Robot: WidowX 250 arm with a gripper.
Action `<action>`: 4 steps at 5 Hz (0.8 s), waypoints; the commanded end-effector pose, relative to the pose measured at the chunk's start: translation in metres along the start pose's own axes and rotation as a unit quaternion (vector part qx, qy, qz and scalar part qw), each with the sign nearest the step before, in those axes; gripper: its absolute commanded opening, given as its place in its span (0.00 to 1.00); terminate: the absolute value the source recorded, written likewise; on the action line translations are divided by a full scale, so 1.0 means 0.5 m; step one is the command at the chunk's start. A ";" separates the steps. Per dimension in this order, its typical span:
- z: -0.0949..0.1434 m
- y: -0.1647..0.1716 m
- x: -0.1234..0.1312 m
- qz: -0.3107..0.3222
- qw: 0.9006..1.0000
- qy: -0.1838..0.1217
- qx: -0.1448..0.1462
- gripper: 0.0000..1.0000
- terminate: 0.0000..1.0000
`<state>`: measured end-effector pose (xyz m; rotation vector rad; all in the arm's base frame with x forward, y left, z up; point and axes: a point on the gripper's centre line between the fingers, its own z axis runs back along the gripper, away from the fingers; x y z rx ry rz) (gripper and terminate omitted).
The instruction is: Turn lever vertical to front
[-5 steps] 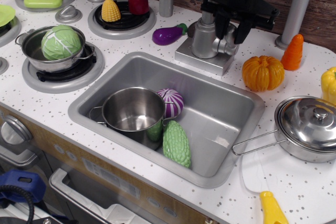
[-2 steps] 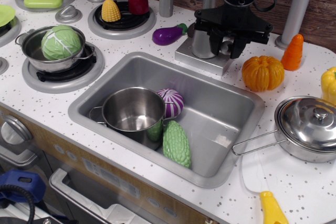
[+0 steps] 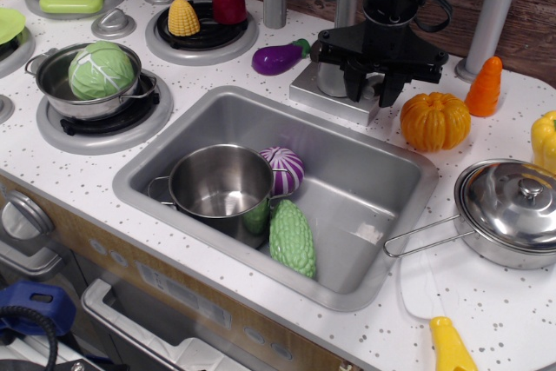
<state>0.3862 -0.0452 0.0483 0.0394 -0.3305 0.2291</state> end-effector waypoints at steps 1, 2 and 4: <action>-0.015 -0.040 -0.019 -0.014 1.000 -0.008 -0.012 0.00 0.00; -0.024 -0.041 -0.026 -0.012 1.000 -0.014 -0.012 0.00 0.00; -0.002 -0.034 -0.012 -0.029 1.000 0.006 -0.008 1.00 1.00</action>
